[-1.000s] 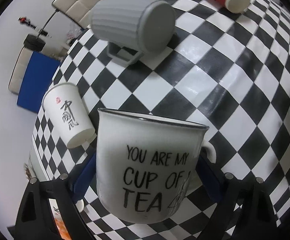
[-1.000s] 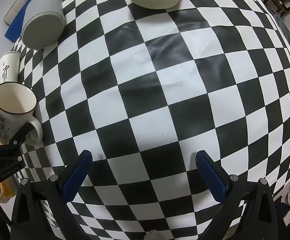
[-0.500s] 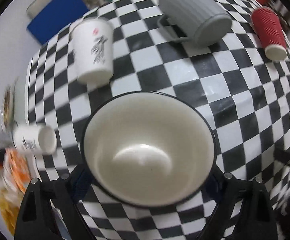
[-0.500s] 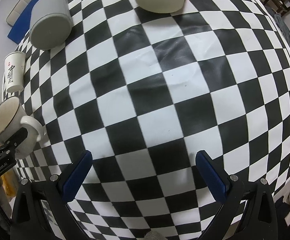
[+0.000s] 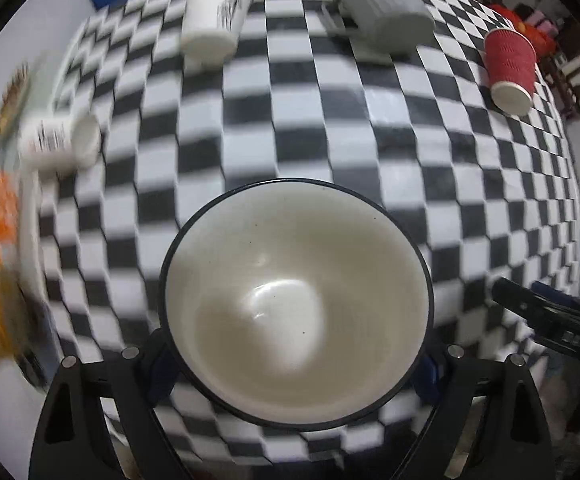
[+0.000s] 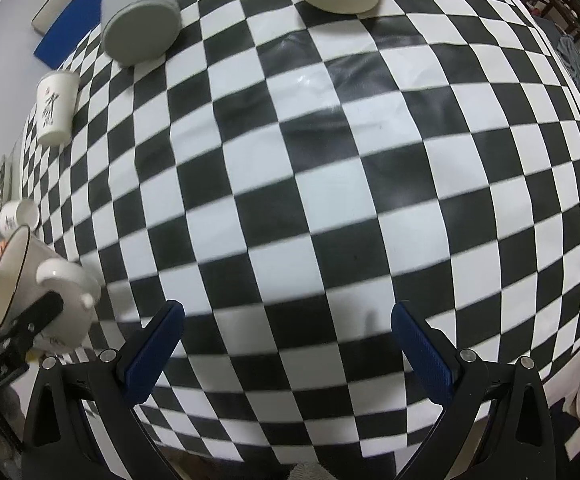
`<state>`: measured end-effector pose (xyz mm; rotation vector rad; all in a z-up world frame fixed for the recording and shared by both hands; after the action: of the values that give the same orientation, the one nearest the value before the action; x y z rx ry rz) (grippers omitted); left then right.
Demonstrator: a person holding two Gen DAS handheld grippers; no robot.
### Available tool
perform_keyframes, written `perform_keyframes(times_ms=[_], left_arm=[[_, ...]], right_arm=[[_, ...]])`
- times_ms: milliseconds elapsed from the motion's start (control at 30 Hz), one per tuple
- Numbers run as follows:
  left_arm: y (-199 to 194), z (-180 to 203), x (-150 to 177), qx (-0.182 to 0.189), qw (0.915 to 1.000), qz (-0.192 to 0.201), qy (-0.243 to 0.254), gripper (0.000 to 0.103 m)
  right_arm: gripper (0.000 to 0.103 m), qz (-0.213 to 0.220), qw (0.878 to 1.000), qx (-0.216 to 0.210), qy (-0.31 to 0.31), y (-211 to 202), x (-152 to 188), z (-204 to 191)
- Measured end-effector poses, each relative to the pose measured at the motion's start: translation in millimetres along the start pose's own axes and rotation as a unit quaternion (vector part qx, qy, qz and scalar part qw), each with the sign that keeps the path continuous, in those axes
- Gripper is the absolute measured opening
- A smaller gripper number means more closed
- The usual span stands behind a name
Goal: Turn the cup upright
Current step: 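Rotate the held white mug upright with the left tool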
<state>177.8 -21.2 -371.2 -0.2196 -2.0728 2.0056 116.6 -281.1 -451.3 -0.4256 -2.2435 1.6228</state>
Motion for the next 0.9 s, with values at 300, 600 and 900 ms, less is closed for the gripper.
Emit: perform_keyframes(times_ms=[300,600,900], left_arm=[[32.3,44.1,61.2,0.106,0.9876,-0.086,-0.077,0.092],[49.8,134.7,29.2,0.082,0.9906,-0.089,-0.064,0.092],[65.6,165.7,-14.2,0.051,0.9911,-0.097,-0.075,0.092]], right_arm=[[0.103,-0.032,0.999,0.032,0.002,10.0,32.2,32.1],[0.103,-0.021,0.997,0.060,0.042,3.8,30.6,65.8],[0.103,-0.009,0.997,0.048,0.064,-9.0,32.6,70.0]])
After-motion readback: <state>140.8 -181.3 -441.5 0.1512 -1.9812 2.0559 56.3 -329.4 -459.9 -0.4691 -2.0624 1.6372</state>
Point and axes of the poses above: each gripper's, at about its wrist camera, not at the fingertips, and y roughly the way its jaws point, z to its right, x to its underside, the point moved 5 cm from there along y, roughly the way its jaws point, and after that the axes turned 6 degrees about -x, right-handed, at the moved point
